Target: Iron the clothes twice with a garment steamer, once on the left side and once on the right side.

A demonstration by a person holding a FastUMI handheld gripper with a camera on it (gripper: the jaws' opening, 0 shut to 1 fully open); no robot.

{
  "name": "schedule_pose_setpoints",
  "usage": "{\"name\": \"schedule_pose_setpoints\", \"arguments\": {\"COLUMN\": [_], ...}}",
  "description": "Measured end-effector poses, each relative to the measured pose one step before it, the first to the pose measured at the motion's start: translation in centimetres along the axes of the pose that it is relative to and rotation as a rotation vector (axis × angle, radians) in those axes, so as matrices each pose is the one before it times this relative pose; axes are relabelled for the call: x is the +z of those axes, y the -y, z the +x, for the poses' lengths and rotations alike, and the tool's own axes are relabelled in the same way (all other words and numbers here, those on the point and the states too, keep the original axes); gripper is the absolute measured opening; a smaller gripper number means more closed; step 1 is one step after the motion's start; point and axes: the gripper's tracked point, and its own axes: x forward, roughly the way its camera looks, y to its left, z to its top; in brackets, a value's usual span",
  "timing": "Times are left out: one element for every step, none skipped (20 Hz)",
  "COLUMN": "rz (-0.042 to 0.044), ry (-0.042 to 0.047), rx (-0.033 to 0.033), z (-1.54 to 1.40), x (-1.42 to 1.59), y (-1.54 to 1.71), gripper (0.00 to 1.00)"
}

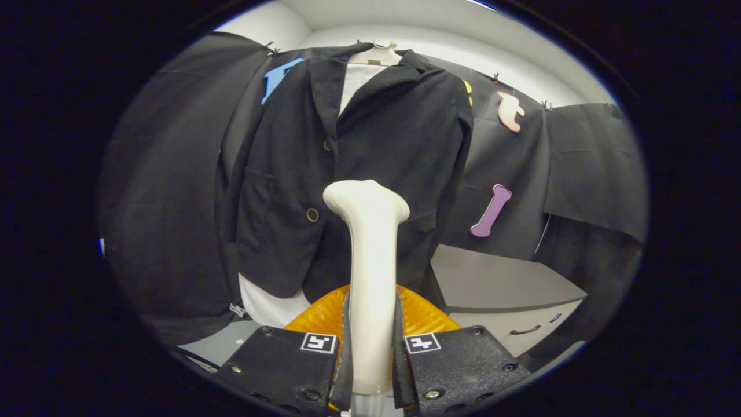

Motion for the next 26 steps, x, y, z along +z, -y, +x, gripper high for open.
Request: {"name": "schedule_pose_setpoints", "arguments": {"rz": [-0.00675,-0.00635,-0.00197,-0.00565,-0.00485,-0.00378,-0.00097,-0.00147,-0.00198,-0.00282,-0.00003,-0.00174,0.00169,-0.00176,-0.00398,-0.00115,-0.00315,-0.00036,-0.00072,0.00057,-0.00036,0.00597,0.00543,0.00397,0.00201,0.00063], "ry": [-0.00662,-0.00949,-0.00926,-0.01254,-0.01248,-0.0163,-0.01585,-0.01921,-0.01948,-0.01837,-0.01969,-0.01788,-0.01254,-0.01251,-0.01402,-0.01043,-0.0156,-0.01444,-0.0142,-0.01777,-0.02112,-0.01668,-0.00724,0.00186,0.01001,0.01404], "rx": [0.00197,-0.00022,0.00235,0.00353,0.00352,0.0014,-0.00157,-0.00133,-0.00067,-0.00129,-0.00127,-0.00067,-0.00039,-0.00285,-0.00338,-0.00173,-0.00208,-0.00055,-0.00063,0.00064,0.0016,0.00253,0.00107,-0.00116,-0.00128,0.00121], "z": [-0.194,-0.217,-0.14,-0.056,-0.049,0.061,0.114,0.125,0.263,0.208,0.244,0.235,0.109,0.14,0.263,0.356,0.279,0.299,0.178,0.341,0.206,0.252,0.077,-0.091,-0.257,-0.398], "x": [-0.672,-0.588,-0.732,-0.627,-0.744,-0.897,-0.856,-0.832,-0.855,-0.796,-0.927,-0.725,-0.428,-0.363,-0.524,-0.538,-0.746,-0.62,-0.724,-0.64,-0.549,-0.259,-0.251,0.19,0.32,0.558], "y": [-0.203,-0.143,-0.204,-0.255,-0.215,-0.206,-0.016,-0.006,-0.03,-0.051,-0.08,-0.004,-0.054,0.031,-0.043,-0.023,0.055,0.017,0.001,-0.094,-0.109,-0.036,0.05,0.08,-0.002,-0.068], "gripper": [0.3,0.3,0.3,0.3,0.3,0.3,0.3,0.3,0.3,0.3,0.3,0.3,0.3,0.3,0.3,0.3,0.3,0.3,0.3,0.3,0.3,0.3,0.3,0.3,0.3,0.3]}}
